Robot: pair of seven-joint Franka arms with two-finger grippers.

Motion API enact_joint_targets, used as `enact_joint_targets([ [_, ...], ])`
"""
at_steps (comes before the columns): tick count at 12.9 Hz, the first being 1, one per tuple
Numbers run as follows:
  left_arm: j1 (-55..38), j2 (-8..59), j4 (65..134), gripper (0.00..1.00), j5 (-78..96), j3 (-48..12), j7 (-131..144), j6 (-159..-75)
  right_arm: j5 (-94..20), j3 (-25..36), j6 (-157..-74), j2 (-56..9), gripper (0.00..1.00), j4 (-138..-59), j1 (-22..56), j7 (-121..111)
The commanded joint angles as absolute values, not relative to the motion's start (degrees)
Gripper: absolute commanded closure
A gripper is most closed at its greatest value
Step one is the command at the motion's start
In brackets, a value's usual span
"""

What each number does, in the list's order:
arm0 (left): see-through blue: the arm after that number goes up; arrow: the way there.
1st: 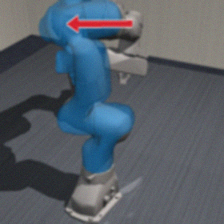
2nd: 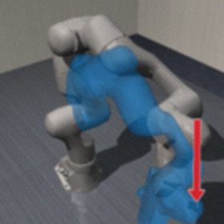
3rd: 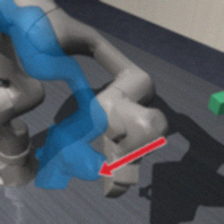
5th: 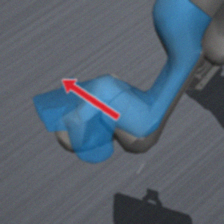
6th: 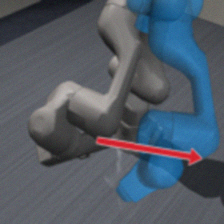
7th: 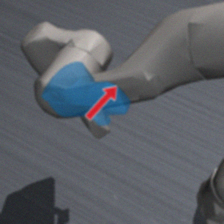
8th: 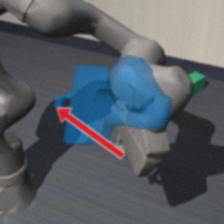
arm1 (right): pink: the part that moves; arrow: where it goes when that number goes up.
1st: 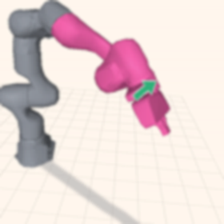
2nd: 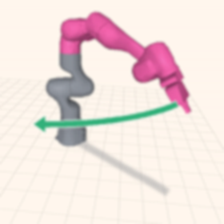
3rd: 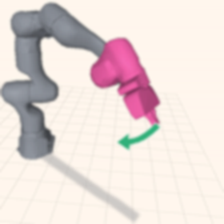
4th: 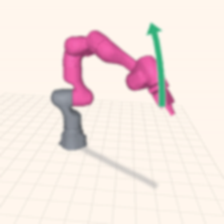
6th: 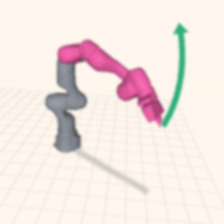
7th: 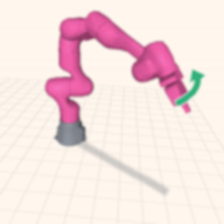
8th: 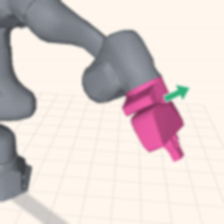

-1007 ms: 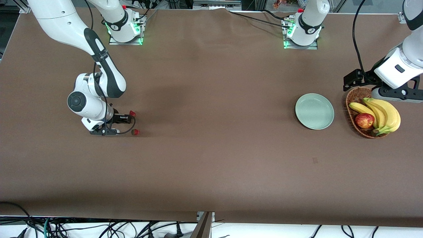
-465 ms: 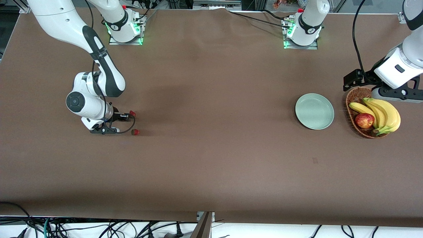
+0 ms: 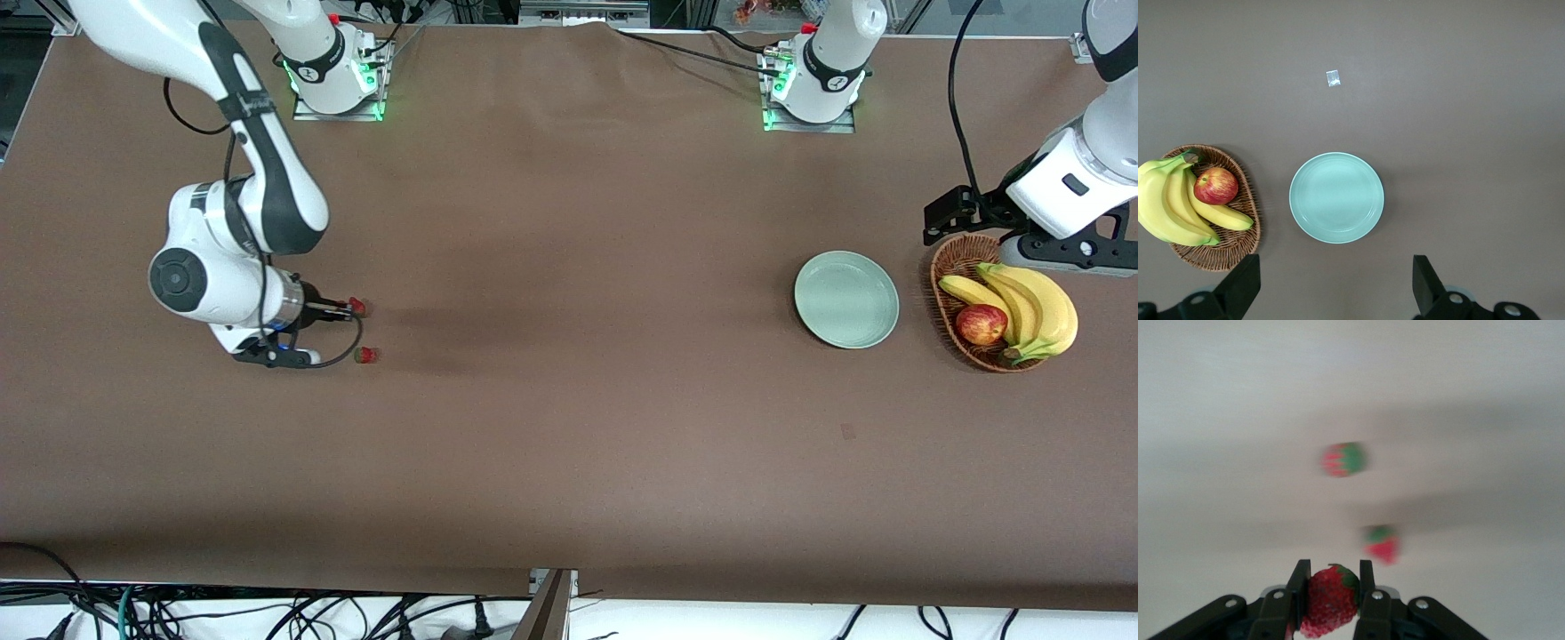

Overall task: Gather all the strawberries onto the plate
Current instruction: 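Carry the strawberry to mid-table and open the right gripper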

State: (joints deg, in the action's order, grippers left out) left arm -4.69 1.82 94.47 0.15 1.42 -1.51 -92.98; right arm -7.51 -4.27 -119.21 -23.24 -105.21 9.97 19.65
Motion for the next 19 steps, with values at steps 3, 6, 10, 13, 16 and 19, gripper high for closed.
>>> enact_joint_targets([
  [3, -5.0, 2.1, 93.0, 0.00, 0.8, 1.8, -2.2, -92.2, -7.9, -8.3, -119.6, -32.1, 0.87, -91.8, 24.0, 49.3],
  [6, -4.8, 2.1, 93.1, 0.00, 0.9, 1.8, -1.8, -92.2, -7.8, -8.2, -131.9, -43.3, 0.86, -79.9, 34.4, 66.7],
  [10, -4.3, 2.1, 93.6, 0.00, 2.6, 1.9, -1.8, -92.5, -7.2, -7.4, -146.6, -53.2, 0.83, -71.0, 43.0, 80.8],
  [13, -5.2, 2.5, 97.0, 0.00, 2.6, 1.8, -1.8, -96.1, -7.2, -5.3, -156.8, -56.8, 0.70, -69.5, 47.3, 86.2],
  [16, -5.4, 3.9, 100.4, 0.00, 2.6, 0.7, -1.8, -100.0, -7.2, -1.7, -160.0, -58.6, 0.63, -69.7, 51.3, 88.3],
  [19, -5.4, 6.0, 104.7, 0.00, 2.5, 0.7, -1.8, -106.0, -7.8, -1.5, -159.6, -57.6, 0.26, -69.7, 51.0, 88.3],
])
